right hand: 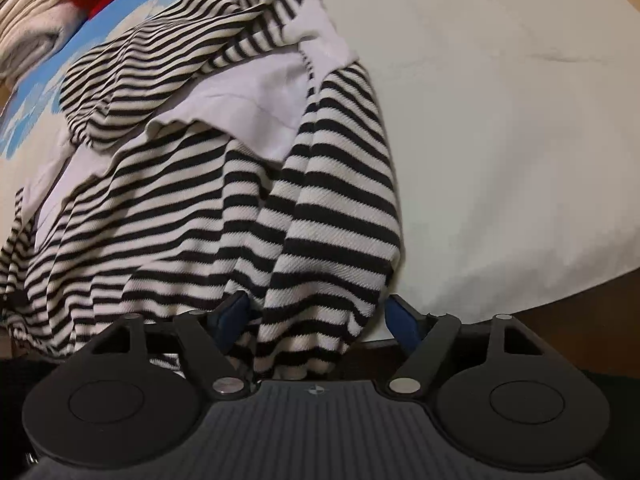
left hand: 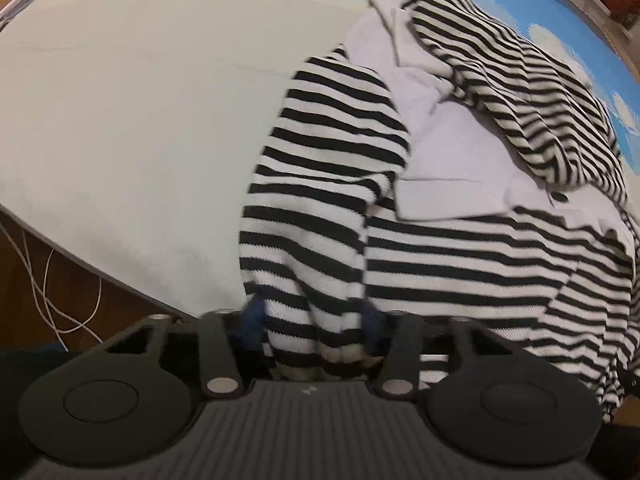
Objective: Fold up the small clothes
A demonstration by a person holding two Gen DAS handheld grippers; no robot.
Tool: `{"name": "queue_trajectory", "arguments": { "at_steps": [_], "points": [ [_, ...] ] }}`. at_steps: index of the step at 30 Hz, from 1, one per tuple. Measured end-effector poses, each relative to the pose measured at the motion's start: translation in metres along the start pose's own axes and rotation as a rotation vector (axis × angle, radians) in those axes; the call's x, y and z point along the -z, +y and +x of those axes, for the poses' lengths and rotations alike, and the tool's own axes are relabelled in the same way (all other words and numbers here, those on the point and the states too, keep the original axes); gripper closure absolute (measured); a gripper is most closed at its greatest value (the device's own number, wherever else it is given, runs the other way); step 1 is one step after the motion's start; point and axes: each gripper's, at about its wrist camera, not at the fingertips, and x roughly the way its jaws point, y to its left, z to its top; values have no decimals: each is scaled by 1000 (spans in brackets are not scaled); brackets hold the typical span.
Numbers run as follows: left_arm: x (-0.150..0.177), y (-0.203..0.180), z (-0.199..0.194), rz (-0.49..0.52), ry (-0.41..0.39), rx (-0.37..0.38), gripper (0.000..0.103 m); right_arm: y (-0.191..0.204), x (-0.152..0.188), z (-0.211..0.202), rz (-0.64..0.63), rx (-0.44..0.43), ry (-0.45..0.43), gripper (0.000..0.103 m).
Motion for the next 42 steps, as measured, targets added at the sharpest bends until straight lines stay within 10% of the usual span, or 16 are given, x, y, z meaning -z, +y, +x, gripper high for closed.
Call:
{"name": "queue_trajectory", "arguments": {
  "at_steps": [2,7,14,20,28,33,35,42],
  "points": [
    [2,-4,-2,31,-10,13,87,2,1,-1,-12,0,-2,46],
    [3,-3,-19,33,-66,74,96,-3,-6,-17,13,-100,-37,93],
    [10,0,-44,-31,-125,173,96,-37,-17,-66,134,-102,-253,95],
    [5,1,-11,-27,0,58,79,-38,-12,-24,140,-20,-49,89],
    [6,-7,-4,-3,15,21,70,-19,-8,-10,52,32,6,74],
    [7,-9,-1,30,12,11,76,-15,-6,-9,16,40,8,73],
    [7,-10,-5,38,-10,30,96,-12,-5,-11,-5,39,1,88],
    [7,-17,-23,98,-114,24,96,-13,-8,-31,8,-17,-93,94]
  ]
}}
